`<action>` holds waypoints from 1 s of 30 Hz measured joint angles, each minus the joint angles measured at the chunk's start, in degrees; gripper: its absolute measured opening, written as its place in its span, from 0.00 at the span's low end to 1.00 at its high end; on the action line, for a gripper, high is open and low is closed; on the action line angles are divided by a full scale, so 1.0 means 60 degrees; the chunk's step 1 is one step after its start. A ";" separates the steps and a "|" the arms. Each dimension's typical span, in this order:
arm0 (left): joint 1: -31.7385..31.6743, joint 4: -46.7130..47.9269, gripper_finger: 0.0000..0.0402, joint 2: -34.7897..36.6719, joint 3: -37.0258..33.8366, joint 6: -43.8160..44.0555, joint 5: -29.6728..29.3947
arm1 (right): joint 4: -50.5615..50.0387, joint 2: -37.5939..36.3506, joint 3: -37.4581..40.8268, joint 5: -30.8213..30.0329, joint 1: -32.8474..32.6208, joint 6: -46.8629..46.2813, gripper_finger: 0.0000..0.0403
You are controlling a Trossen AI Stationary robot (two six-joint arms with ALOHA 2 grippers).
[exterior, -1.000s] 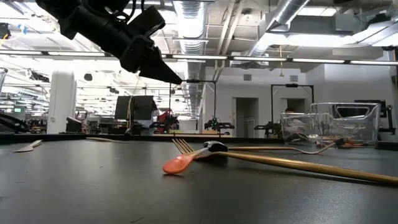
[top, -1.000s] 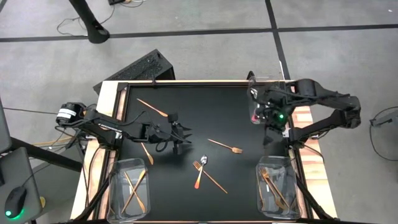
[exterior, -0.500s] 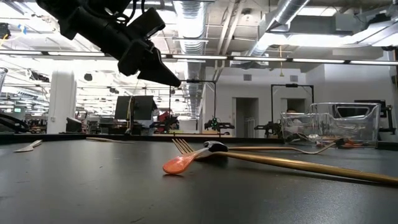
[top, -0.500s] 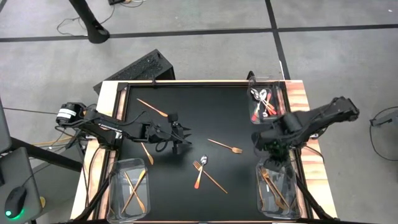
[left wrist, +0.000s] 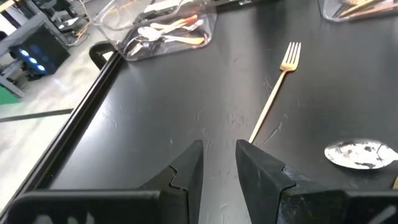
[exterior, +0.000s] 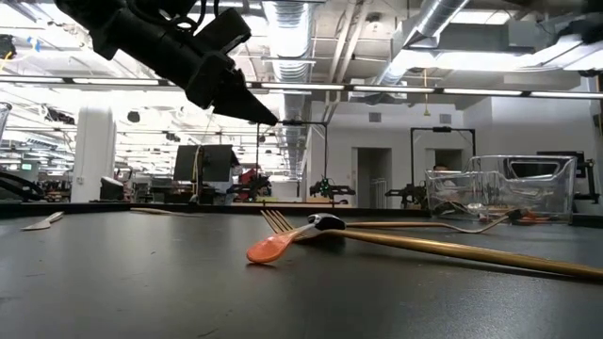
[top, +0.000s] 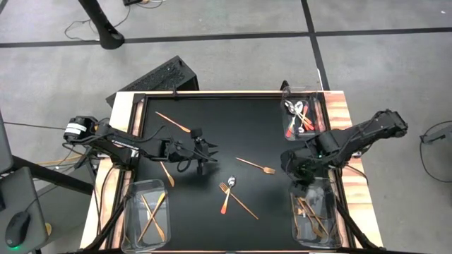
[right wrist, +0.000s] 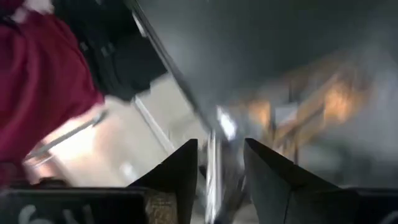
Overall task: Sort silverware by color (type)
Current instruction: Put the gold fork into the bottom right transparent bin
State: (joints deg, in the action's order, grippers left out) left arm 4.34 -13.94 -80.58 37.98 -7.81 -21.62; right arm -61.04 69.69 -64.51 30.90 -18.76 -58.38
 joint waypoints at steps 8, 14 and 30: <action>0.0004 -0.0191 0.22 -0.0002 0.0000 0.0169 0.0016 | 0.1477 0.0428 -0.0080 -0.5340 0.0973 0.2057 0.36; 0.0004 0.0333 0.22 -0.0006 -0.0007 0.0499 0.0014 | 0.1354 0.2089 -0.0073 -0.5932 0.1349 0.3251 0.35; 0.0018 0.1141 0.22 -0.0006 -0.0007 0.0903 0.0003 | 0.2639 0.5168 -0.0066 -0.6871 0.1658 0.4895 0.34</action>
State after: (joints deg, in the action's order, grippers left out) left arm 4.45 -7.10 -80.62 37.93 -2.40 -21.61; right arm -45.20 100.70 -64.90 -10.33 -8.81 -29.01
